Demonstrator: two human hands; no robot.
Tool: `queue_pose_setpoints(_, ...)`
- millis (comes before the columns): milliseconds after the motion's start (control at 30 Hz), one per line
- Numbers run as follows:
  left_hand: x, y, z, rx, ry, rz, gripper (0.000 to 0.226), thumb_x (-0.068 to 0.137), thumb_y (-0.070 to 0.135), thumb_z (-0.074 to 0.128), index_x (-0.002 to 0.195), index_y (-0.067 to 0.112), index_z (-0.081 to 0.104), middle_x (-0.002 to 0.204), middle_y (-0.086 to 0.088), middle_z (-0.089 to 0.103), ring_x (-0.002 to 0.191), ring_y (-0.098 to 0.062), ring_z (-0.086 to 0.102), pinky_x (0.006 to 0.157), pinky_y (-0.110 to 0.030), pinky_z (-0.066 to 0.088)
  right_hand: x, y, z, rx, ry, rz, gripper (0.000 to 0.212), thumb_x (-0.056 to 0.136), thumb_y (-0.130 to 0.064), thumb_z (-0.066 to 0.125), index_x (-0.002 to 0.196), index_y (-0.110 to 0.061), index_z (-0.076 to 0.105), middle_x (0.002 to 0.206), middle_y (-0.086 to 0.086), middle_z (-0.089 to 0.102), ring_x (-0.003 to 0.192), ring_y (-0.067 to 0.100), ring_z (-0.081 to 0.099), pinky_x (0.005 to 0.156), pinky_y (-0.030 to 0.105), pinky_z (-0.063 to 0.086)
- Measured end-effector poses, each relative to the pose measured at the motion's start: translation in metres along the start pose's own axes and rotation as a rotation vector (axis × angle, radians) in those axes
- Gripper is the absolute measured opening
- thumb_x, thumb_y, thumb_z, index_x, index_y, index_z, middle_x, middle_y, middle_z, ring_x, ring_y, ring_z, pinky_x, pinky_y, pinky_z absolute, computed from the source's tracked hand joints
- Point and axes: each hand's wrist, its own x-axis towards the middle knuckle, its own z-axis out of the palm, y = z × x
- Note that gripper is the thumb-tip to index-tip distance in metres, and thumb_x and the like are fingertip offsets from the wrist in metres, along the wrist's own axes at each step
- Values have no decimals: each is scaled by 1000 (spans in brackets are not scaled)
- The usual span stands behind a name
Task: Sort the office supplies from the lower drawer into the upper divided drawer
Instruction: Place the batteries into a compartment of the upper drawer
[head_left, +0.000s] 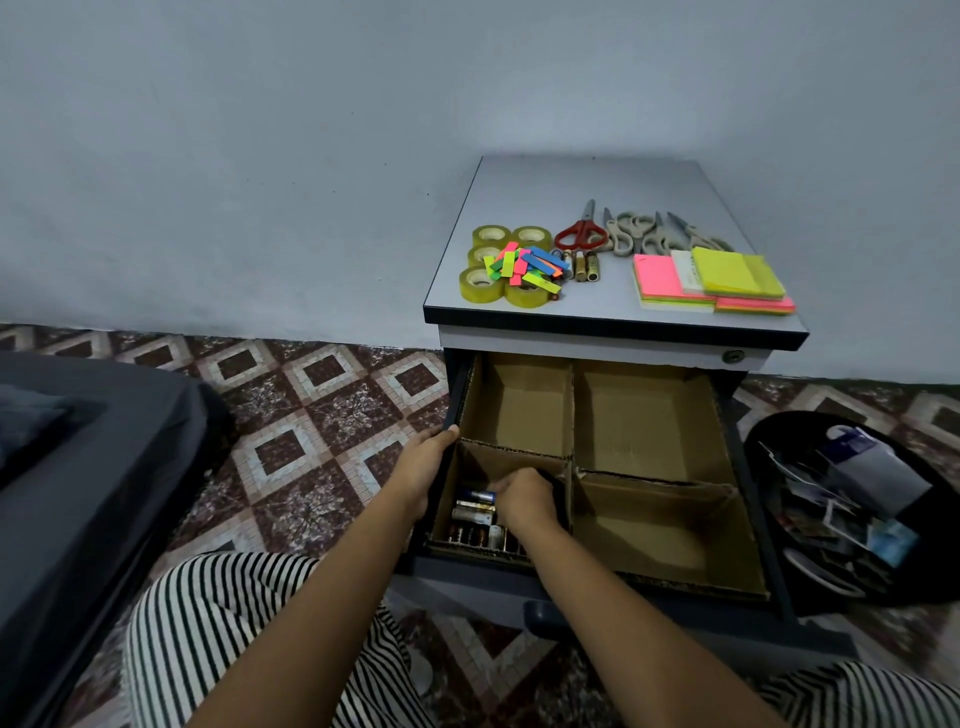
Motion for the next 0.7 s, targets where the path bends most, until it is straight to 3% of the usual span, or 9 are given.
queue_pose_setpoints(133, -2, 2, 1, 19, 10, 4, 46, 89, 28, 61, 130, 9, 50, 114, -18, 64, 102, -33, 63, 93, -48, 50, -6, -2, -3, -59, 77, -36, 21, 94, -8, 50, 107, -6, 67, 106, 11, 66, 95, 24, 63, 68, 26, 46)
queue_pose_setpoints(233, -10, 6, 5, 1, 58, 32, 34, 92, 22, 59, 123, 9, 53, 108, -17, 64, 96, -31, 63, 84, -41, 53, -15, -1, -9, -22, 92, -97, 22, 93, -7, 49, 102, -10, 69, 106, 7, 67, 92, 21, 64, 69, 25, 50)
queue_pose_setpoints(300, -16, 9, 8, 48, 113, 88, 31, 93, 19, 57, 124, 12, 52, 112, -16, 61, 97, -27, 61, 82, -37, 52, -24, 1, -16, 27, 93, -168, 22, 94, -9, 49, 97, -16, 70, 107, 2, 68, 85, 13, 61, 63, 17, 45)
queue_pose_setpoints(367, -23, 12, 12, 236, 191, 239, 33, 95, 17, 53, 127, 10, 51, 121, -10, 59, 99, -17, 58, 83, -28, 49, -38, -1, -31, 55, 95, -273, 23, 95, -13, 49, 104, -18, 70, 108, -3, 67, 74, 4, 55, 52, 4, 37)
queue_pose_setpoints(467, -37, 29, 22, 469, 275, 534, 32, 96, 12, 48, 127, 11, 51, 114, 3, 53, 85, 5, 50, 67, -8, 40, -58, -11, -63, 47, 108, -434, 23, 96, -19, 51, 114, -20, 66, 111, -8, 64, 76, -5, 50, 50, 3, 36)
queue_pose_setpoints(500, -41, 37, 26, 498, 281, 643, 30, 95, 9, 48, 125, 11, 53, 113, 4, 53, 86, 6, 50, 67, -8, 41, -62, -17, -75, 43, 132, -483, 23, 96, -20, 51, 115, -21, 64, 111, -8, 63, 77, -7, 50, 53, 3, 36)
queue_pose_setpoints(600, -43, 72, 46, 662, 211, 1003, 26, 92, 6, 51, 116, 13, 58, 111, 4, 56, 100, -2, 51, 87, -17, 44, -60, -35, -116, 56, 294, -606, 23, 95, -20, 53, 114, -19, 64, 110, -6, 63, 88, -3, 51, 65, 2, 34)
queue_pose_setpoints(700, -34, 110, 74, 889, 130, 1251, 24, 90, 6, 55, 112, 10, 63, 110, -2, 61, 105, -10, 52, 90, -24, 42, -44, -60, -152, -8, 499, -680, 24, 95, -18, 53, 115, -14, 64, 110, -1, 62, 90, 2, 51, 68, 5, 35)
